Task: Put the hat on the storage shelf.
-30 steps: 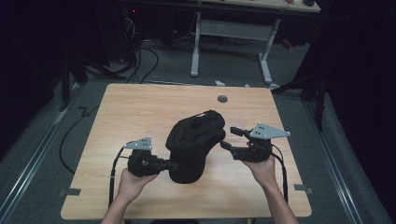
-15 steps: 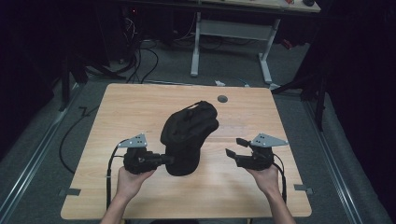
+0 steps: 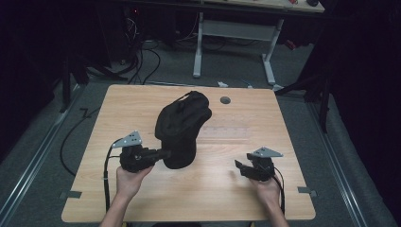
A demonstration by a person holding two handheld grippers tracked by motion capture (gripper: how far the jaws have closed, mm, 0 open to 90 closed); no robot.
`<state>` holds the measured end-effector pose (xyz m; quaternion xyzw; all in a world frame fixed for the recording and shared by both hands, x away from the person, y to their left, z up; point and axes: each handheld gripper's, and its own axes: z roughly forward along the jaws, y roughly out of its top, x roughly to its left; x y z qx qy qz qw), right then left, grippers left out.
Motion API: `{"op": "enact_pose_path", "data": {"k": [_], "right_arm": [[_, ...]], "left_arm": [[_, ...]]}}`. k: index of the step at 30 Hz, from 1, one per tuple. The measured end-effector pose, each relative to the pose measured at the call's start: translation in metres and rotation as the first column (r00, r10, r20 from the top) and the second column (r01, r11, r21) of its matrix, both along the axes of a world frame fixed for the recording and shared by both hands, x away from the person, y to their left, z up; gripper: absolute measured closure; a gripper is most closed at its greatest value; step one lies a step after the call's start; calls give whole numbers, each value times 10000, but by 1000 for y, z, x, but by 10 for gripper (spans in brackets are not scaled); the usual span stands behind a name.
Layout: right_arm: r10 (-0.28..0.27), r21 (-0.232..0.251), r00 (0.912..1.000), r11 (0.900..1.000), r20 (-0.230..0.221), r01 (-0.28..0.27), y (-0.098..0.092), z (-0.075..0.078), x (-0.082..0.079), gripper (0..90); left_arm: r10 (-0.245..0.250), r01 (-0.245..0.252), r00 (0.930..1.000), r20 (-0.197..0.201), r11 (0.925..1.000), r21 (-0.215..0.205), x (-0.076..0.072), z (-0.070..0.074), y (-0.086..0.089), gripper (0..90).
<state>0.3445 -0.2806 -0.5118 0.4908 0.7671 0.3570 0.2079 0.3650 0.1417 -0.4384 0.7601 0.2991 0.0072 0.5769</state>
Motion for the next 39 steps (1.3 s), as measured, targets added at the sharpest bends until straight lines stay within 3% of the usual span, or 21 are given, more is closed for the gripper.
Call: {"op": "enact_pose_path", "data": {"k": [7,16,21,31,36,39], "right_arm": [[-161,-548,9999,9984,56,164,1,-15,-2,373],[-223,-666,9997,9976,-140,213,2,-19,0,351],[-200,-622,9996,9979,-189,188,3,-19,-1,343],[-223,-620,9996,9979,-198,210,3,-19,-1,341],[-250,-629,9995,9977,-192,237,3,-19,-1,338],[-241,-640,9995,9977,-183,229,3,-19,-1,338]], "left_arm": [[496,-494,9984,265,9988,-60,5,6,3,862],[1250,-1243,9910,488,9921,-170,16,14,6,862],[1870,-1839,9783,893,9820,-422,21,16,6,862],[2670,-2616,9571,1121,9632,-612,37,17,3,862],[2807,-2797,9507,1321,9597,-265,46,20,-2,862],[2798,-2799,9513,1294,9599,-176,51,20,-7,862]]}}
